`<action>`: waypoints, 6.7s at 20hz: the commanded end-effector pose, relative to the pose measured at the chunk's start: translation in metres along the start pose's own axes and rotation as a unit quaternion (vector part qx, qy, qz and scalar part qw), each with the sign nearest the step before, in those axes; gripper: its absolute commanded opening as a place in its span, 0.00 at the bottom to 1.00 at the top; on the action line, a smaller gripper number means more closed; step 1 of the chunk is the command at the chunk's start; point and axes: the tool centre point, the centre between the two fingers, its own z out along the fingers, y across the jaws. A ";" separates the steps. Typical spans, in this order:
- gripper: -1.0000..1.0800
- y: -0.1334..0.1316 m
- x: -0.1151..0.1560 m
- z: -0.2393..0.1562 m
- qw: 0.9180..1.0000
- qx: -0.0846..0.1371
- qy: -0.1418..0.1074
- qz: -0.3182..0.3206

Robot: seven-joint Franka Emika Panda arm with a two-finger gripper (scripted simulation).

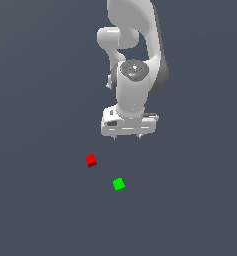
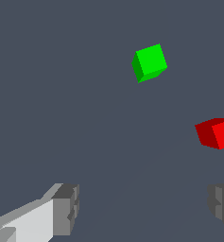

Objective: Stack the red cube on top of the green cube.

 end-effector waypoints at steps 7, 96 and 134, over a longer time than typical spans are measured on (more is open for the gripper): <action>0.96 0.007 0.000 0.004 1.000 0.000 0.000 -0.007; 0.00 0.168 0.024 0.051 0.985 0.004 0.003 -0.171; 0.00 0.051 0.138 0.103 0.985 0.004 0.003 -0.170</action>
